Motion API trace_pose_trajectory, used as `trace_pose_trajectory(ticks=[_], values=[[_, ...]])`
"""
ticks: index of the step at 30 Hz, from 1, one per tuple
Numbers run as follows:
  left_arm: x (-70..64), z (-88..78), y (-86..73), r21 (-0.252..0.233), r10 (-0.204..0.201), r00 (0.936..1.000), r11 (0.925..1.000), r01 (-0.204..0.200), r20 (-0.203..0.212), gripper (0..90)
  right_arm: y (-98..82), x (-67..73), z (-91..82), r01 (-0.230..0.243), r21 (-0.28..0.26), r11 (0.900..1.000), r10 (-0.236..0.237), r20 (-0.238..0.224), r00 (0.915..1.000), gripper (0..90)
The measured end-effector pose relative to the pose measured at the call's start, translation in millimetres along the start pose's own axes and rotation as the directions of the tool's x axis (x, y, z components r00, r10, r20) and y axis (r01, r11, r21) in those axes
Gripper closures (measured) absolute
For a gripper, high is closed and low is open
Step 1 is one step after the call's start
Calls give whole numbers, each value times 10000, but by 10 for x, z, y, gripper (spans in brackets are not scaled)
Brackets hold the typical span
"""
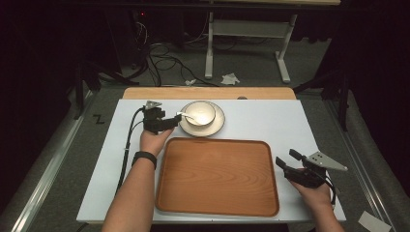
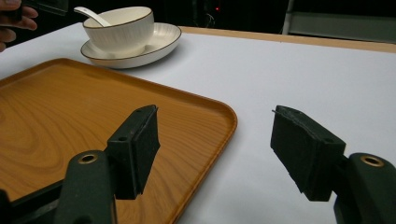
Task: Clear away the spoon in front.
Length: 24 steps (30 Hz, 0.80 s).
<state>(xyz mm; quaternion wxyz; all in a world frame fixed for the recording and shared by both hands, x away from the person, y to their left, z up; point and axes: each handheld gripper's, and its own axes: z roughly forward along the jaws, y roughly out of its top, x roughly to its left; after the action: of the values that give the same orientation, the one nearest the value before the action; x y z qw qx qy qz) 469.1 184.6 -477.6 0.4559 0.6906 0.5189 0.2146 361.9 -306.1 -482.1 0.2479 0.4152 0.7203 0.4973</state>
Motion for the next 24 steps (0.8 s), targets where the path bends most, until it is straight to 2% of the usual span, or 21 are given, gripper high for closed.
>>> trace_pose_trajectory(ticks=[6,11,19,20,21,22,23,24], values=[[98,102,119,88,-298,9995,9995,299,-49,240,-12,-10,-2,-60,57,10000,60,-7,10000,335],[144,168,192,-26,-824,9962,9966,825,275,275,-20,-29,-7,-182,45,9998,182,46,9998,335],[106,242,220,206,-805,9955,9966,796,492,338,-27,-24,-9,-144,112,9998,144,31,9999,335],[104,250,220,235,-874,9947,9960,863,548,358,-28,-24,-9,-148,118,9998,148,31,9999,335],[107,270,218,242,-1197,9897,9927,1182,788,420,-30,-21,-8,-165,141,9998,165,27,9999,335],[107,270,218,242,-1197,9897,9927,1182,788,455,-30,-21,-6,-167,157,9997,167,29,9999,335],[116,282,215,279,-1409,9853,9899,1389,965,495,-29,-20,-4,-153,162,9998,153,8,9999,335],[125,298,210,305,-1652,9791,9862,1627,1185,495,-29,-20,-4,-153,162,9998,153,8,9999,335]])
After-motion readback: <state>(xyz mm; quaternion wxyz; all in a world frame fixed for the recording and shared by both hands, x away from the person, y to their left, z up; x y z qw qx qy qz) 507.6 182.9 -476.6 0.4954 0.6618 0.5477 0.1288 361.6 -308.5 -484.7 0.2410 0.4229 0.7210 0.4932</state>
